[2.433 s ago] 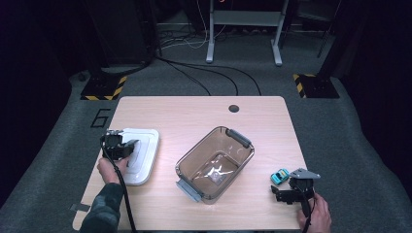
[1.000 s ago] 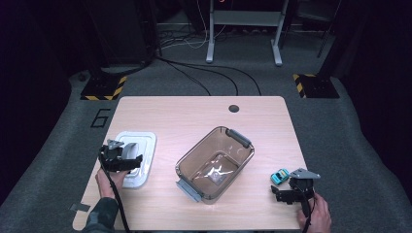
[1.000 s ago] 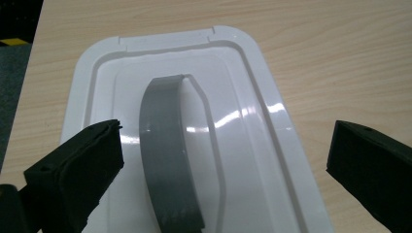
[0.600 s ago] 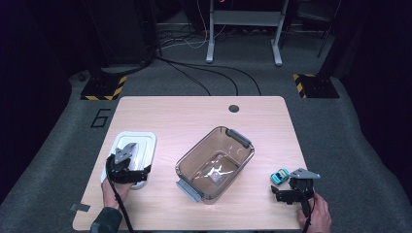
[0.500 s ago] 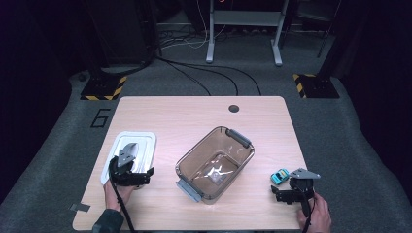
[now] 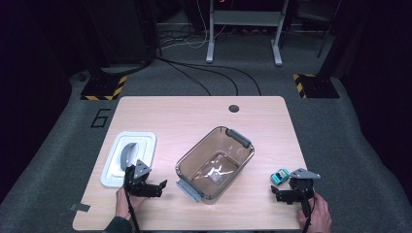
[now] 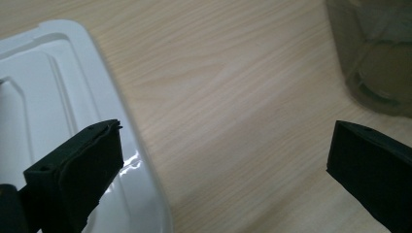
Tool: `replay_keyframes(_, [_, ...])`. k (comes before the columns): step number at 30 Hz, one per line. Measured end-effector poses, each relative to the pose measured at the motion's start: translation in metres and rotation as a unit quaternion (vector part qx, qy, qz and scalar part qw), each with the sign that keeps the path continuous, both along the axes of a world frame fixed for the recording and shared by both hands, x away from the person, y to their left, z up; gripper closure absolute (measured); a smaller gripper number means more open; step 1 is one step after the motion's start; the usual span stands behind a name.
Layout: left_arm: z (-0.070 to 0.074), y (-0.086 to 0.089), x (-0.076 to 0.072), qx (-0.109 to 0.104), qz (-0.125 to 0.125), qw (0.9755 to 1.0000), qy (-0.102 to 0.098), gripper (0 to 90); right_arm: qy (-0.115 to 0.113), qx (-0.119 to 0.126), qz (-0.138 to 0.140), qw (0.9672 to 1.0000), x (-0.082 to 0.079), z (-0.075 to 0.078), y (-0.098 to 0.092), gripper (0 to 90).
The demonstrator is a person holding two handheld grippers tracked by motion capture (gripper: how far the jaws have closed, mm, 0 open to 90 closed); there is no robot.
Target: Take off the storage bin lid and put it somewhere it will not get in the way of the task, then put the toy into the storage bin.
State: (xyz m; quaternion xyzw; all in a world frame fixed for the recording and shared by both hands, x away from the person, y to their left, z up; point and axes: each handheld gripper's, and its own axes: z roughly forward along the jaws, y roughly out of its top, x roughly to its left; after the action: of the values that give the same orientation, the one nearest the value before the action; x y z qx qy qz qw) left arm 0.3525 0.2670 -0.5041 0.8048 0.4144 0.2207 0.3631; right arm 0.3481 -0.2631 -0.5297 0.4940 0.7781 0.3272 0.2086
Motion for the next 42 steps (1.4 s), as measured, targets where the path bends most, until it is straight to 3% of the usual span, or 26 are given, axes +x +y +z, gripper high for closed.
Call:
replay_keyframes(4, [-0.003,-0.005,-0.004,0.02,-0.016,0.9997,-0.007,0.0,0.0,0.0,0.0,1.0,0.0,0.0,0.0,0.0])
replay_keyframes(11, [-0.013,-0.015,-0.009,0.026,-0.033,0.9991,0.005,0.0,0.0,0.0,0.0,1.0,0.0,0.0,0.0,0.0])
replay_keyframes(16, [-0.023,-0.02,-0.011,0.047,-0.049,0.9976,0.011,0.0,0.0,0.0,0.0,1.0,0.0,0.0,0.0,0.0])
replay_keyframes(21, [-0.025,-0.017,-0.012,0.03,-0.045,0.9985,0.012,0.0,0.0,0.0,0.0,1.0,0.0,0.0,0.0,0.0])
replay_keyframes(24, [-0.026,-0.014,-0.007,0.015,-0.052,0.9979,0.036,0.3,0.001,0.0,0.0,1.0,0.0,0.0,0.0,0.0])
replay_keyframes(27, [-0.027,-0.014,-0.006,0.006,-0.051,0.9978,0.042,0.3,0.001,0.0,0.0,1.0,0.0,0.0,0.0,0.0])
replay_keyframes(29, [-0.026,-0.014,-0.006,0.014,-0.058,0.9972,0.044,0.3,0.001,0.0,0.0,1.0,0.0,0.0,0.0,0.0])
replay_keyframes(42, [-0.026,-0.013,-0.005,0.008,-0.061,0.997,0.048,0.9,0.001,-0.001,-0.002,1.0,0.001,0.0,0.003,0.0])
